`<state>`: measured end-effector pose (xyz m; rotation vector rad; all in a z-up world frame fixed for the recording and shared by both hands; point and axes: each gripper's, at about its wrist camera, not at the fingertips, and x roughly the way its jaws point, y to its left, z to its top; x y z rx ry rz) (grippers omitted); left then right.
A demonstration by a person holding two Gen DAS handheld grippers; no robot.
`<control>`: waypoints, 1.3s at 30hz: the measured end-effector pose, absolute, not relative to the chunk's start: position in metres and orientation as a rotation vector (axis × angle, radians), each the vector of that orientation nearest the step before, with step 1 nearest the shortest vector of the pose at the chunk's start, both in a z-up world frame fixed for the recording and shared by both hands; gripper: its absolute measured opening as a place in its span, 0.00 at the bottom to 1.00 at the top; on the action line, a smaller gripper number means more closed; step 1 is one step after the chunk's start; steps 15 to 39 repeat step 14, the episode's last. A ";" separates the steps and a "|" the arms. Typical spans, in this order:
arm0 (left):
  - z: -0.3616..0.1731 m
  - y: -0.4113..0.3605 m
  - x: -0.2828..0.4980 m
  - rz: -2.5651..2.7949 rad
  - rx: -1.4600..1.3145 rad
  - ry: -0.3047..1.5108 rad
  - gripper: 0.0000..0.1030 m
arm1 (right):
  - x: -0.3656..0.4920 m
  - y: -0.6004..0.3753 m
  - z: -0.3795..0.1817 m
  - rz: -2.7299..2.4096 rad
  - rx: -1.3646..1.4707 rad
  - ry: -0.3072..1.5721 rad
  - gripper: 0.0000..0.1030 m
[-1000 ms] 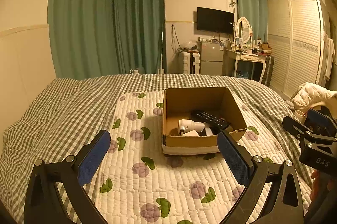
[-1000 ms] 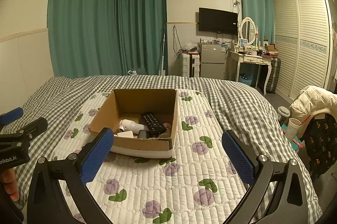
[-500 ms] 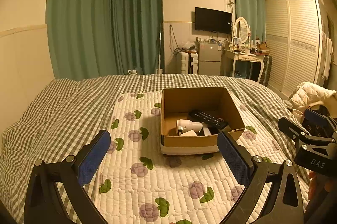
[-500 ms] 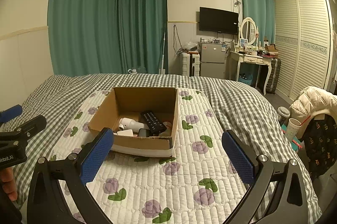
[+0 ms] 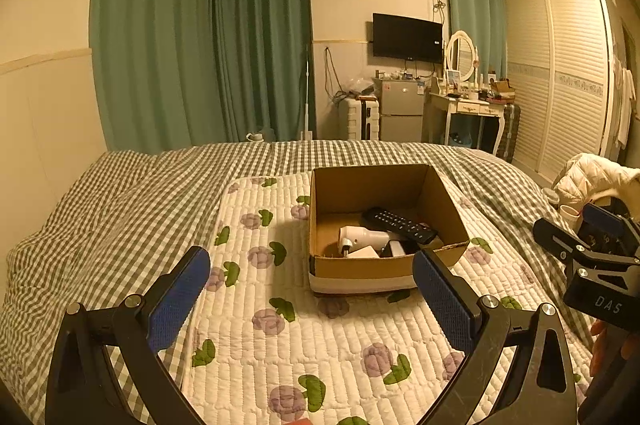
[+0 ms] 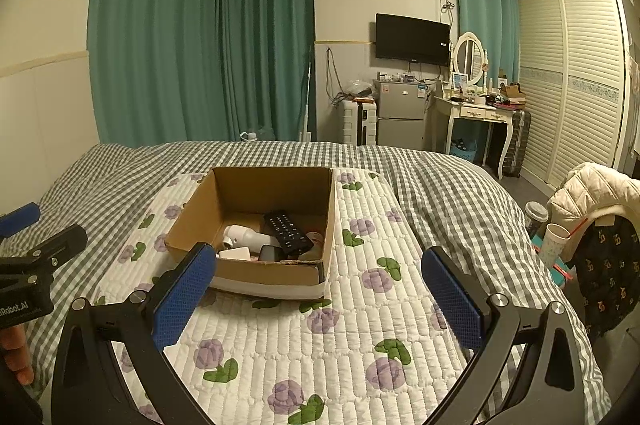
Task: Organize rigid objects
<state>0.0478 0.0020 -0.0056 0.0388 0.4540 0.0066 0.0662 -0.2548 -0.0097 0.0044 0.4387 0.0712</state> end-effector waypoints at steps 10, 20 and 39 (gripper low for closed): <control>-0.005 0.004 0.048 0.014 0.019 0.460 1.00 | 0.066 -0.253 -0.011 0.073 -0.001 0.444 1.00; -0.006 0.005 0.049 0.015 0.007 0.468 1.00 | 0.066 -0.251 -0.012 0.076 -0.001 0.448 1.00; -0.006 0.005 0.049 0.015 0.007 0.468 1.00 | 0.066 -0.251 -0.012 0.076 -0.001 0.448 1.00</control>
